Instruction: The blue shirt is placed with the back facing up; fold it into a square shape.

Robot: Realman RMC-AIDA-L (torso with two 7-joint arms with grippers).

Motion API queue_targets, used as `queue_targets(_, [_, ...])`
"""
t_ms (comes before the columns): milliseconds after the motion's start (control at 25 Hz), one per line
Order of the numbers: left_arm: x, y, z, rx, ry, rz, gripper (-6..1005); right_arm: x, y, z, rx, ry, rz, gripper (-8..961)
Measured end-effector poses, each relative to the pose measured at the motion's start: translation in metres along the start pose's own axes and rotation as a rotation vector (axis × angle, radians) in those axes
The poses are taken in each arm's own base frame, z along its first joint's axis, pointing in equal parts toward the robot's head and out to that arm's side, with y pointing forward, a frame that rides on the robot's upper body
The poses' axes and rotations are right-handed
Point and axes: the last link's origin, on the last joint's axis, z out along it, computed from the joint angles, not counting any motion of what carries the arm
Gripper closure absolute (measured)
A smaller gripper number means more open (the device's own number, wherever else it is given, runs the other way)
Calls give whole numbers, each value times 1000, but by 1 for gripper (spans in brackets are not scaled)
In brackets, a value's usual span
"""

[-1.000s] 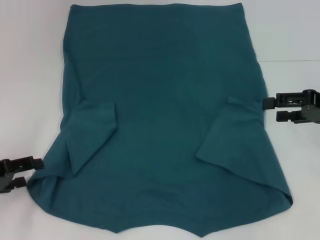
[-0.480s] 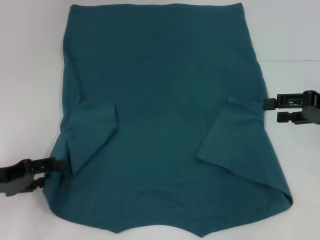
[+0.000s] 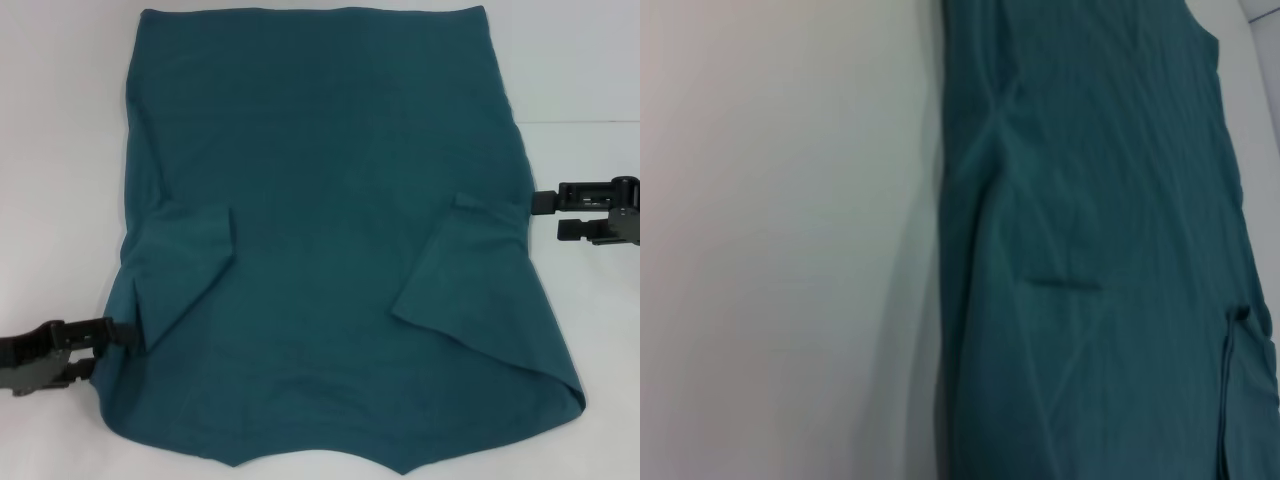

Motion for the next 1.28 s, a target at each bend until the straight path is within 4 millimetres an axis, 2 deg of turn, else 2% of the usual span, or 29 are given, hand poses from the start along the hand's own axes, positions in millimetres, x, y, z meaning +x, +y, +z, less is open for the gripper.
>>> queue_targets(480, [-13,-3,-3,-18,-33,-56,146,0,0,0,-5,1,1,113])
queue_targets(920, [5,1,9,37,5,-70,146,0,-1,-1,0,-3,2,116])
queue_targets(1280, [7,1,12,46,10,-69,146,0,-2,-3,-2,-15,8,119])
